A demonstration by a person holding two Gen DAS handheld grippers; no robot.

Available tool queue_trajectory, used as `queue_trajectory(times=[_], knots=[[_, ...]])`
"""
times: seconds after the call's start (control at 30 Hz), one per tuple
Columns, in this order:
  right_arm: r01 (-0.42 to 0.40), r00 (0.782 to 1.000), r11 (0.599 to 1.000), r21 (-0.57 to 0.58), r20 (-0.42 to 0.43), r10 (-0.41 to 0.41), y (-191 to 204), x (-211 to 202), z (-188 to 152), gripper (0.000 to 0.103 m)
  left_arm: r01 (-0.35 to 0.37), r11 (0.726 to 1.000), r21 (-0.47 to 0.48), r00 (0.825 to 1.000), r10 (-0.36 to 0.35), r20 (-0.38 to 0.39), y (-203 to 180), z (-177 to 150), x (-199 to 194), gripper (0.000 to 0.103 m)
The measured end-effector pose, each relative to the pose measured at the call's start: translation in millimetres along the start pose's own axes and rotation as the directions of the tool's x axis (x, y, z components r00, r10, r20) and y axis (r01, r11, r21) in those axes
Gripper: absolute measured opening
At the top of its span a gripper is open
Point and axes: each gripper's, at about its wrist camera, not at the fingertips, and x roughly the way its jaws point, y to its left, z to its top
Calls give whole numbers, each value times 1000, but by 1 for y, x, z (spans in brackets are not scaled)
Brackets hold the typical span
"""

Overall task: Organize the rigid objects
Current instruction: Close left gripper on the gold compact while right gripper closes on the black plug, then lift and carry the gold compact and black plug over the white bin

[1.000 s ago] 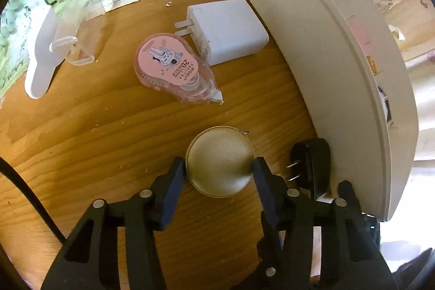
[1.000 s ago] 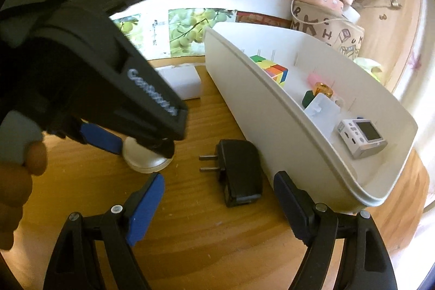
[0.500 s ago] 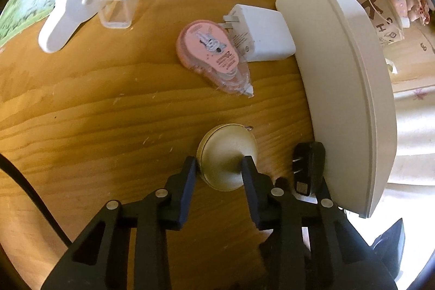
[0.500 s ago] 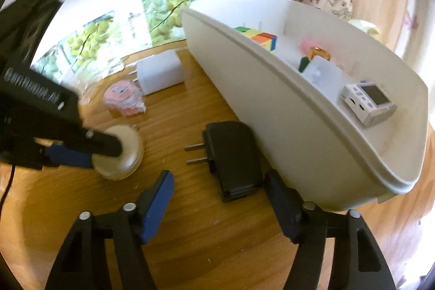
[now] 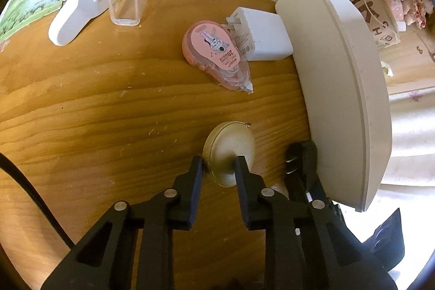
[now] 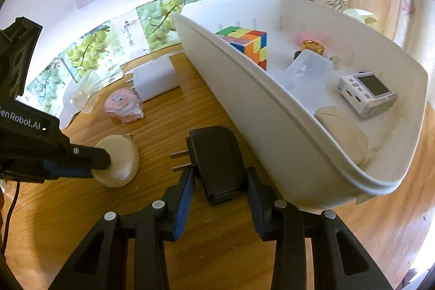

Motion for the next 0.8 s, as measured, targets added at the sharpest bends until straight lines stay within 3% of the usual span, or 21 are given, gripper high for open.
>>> queue_trajectory(times=[0.33, 0.6, 0.8], knots=[[-99, 995, 992, -75, -17, 98, 3, -28, 3, 35, -21, 999, -44, 1000, 21, -5, 0, -10, 3, 29], [-189, 981, 976, -105, -59, 184, -9, -45, 8, 32, -74, 995, -65, 997, 73, -11, -11, -5, 12, 68], [-271, 962, 944, -188, -89, 258, -10, -64, 12, 32, -200, 978, -63, 980, 199, -21, -23, 1, 22, 70]])
